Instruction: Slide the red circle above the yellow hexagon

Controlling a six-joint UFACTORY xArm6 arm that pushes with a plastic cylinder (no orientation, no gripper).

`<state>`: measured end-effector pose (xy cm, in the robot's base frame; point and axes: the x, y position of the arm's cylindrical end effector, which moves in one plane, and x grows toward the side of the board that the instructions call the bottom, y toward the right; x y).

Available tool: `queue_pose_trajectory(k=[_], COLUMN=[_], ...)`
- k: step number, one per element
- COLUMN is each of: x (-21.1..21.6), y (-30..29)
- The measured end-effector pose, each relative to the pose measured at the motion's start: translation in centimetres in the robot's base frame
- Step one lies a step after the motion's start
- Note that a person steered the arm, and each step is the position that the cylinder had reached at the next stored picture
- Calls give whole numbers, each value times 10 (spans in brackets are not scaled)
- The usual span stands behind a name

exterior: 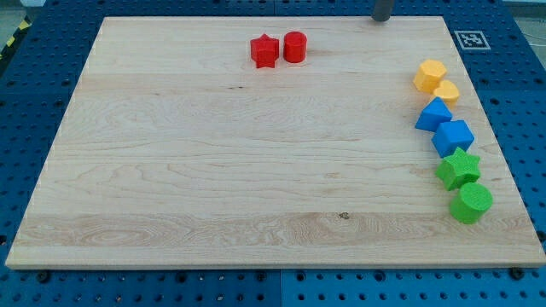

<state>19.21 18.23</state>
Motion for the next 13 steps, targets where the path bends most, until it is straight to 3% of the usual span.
queue_pose_trajectory(k=[2,5,10,12,13], x=[20,17,10,1,29], y=[-38,-136,-145,-200,-193])
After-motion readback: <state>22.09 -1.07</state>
